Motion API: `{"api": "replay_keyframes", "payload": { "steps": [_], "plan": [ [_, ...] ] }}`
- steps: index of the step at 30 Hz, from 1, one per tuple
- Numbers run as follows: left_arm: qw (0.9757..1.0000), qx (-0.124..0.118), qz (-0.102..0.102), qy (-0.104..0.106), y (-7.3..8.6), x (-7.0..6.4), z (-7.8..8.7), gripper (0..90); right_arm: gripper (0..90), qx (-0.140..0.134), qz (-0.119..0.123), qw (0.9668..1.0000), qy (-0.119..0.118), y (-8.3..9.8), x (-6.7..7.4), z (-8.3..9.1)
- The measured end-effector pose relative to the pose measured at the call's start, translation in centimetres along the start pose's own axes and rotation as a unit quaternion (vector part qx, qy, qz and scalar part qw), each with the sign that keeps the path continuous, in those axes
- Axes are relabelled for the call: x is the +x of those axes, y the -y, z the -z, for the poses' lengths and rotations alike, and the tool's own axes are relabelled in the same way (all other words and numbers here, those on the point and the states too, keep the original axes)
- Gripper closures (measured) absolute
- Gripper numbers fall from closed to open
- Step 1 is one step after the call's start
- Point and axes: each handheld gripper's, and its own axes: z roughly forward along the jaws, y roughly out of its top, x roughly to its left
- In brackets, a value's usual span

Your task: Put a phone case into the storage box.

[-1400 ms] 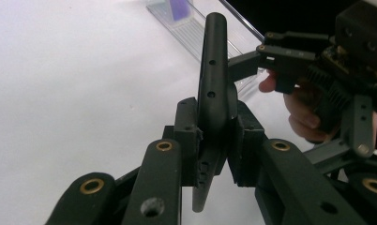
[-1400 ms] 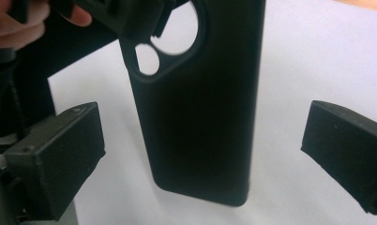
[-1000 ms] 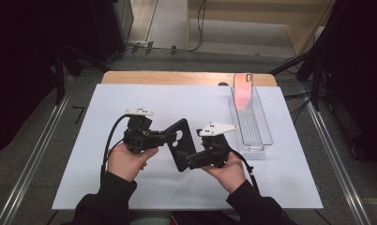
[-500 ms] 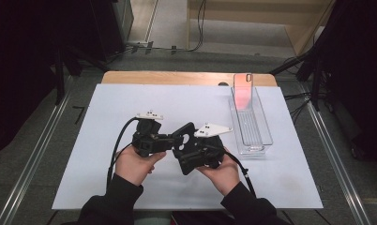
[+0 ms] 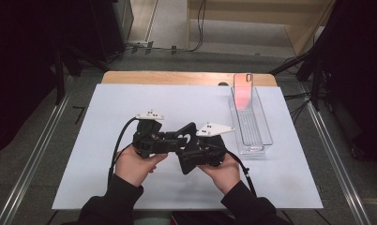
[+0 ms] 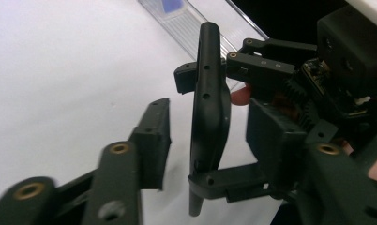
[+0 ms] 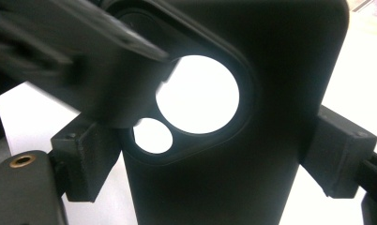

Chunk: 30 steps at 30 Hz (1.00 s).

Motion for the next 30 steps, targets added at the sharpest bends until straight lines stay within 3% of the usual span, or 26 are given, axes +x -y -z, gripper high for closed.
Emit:
{"api": "replay_keyframes", "payload": {
  "steps": [4, 11, 16, 19, 22, 30],
  "plan": [
    [1.0, -0.002, 0.004, 0.008, -0.2, 0.2, 0.4, 41.2, 12.6, 0.0, -0.004, 1.0, 0.002, 0.1, -0.5, 0.1],
    [0.9996, 0.003, -0.012, 0.024, -0.2, 0.7, 1.1, 34.4, 12.7, 0.001, -0.008, 1.0, 0.001, 0.1, -1.5, 0.5],
    [0.998, 0.006, -0.054, 0.032, 0.1, 1.0, 1.3, 31.2, 12.6, -0.001, 0.003, 1.0, -0.002, 0.1, -2.3, 0.9],
    [0.9947, 0.011, -0.095, 0.038, 0.7, 1.2, 1.2, 30.8, 12.6, -0.003, 0.006, 0.9998, -0.018, -0.2, -2.7, 1.2],
    [0.992, 0.015, -0.122, 0.025, 1.4, 1.7, 1.0, 30.1, 12.6, 0.003, 0.015, 0.9995, -0.027, -0.4, -3.0, 1.5],
    [0.9905, 0.027, -0.127, 0.045, 3.4, 3.7, 0.3, 30.1, 12.6, 0.01, 0.014, 0.9987, -0.047, -0.8, -4.1, 2.4]
  ]
}}
